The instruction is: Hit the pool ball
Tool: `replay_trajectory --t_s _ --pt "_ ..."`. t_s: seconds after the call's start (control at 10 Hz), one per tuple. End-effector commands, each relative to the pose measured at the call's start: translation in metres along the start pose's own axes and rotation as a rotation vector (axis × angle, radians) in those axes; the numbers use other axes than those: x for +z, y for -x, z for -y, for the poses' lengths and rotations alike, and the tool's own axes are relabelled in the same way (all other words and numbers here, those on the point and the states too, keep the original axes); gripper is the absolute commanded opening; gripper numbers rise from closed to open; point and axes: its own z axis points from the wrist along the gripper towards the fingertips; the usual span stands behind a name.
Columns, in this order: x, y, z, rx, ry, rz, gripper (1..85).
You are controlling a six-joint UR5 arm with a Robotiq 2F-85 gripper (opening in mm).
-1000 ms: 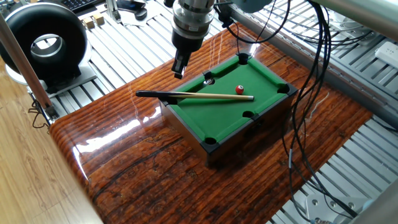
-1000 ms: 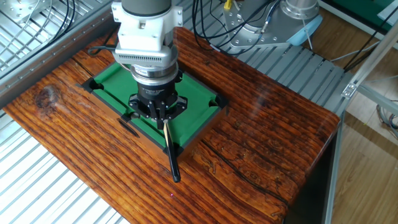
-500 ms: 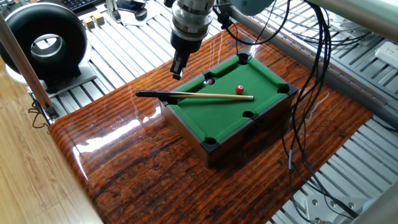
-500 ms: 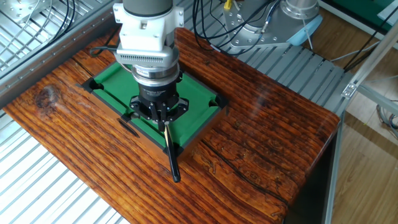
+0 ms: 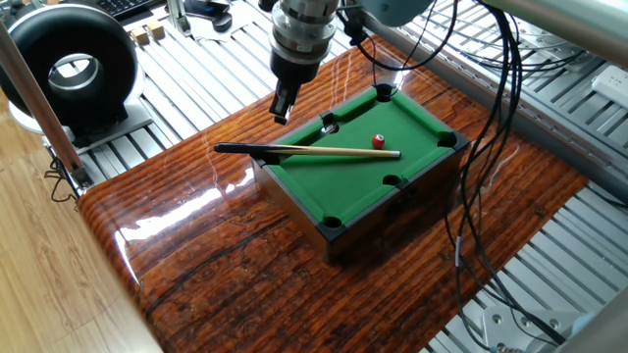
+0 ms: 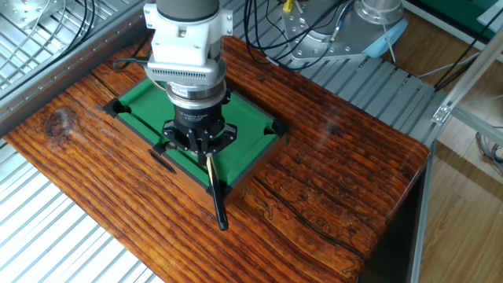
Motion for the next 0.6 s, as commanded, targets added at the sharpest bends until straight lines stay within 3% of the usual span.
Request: replay_trajectory --t_s 0.0,0.1,0.2,0.3,0.4,0.5 --pt "-0.002 -0.011 0.02 0.055 -0.073 -0.041 1.0" --pt "-0.003 -0.02 0.019 0.074 -0.072 -0.073 1.0" --pt "-0.003 -0.033 0.006 0.069 -0.024 -0.126 1.0" --pt "-0.003 -0.033 -0.006 0.03 0.027 -0.128 1.0" --pt "-0.004 -0.028 -0.019 0.064 0.073 -0.11 1.0" --pt "-0.003 -0.025 -0.022 0.046 0.087 -0.096 13.7"
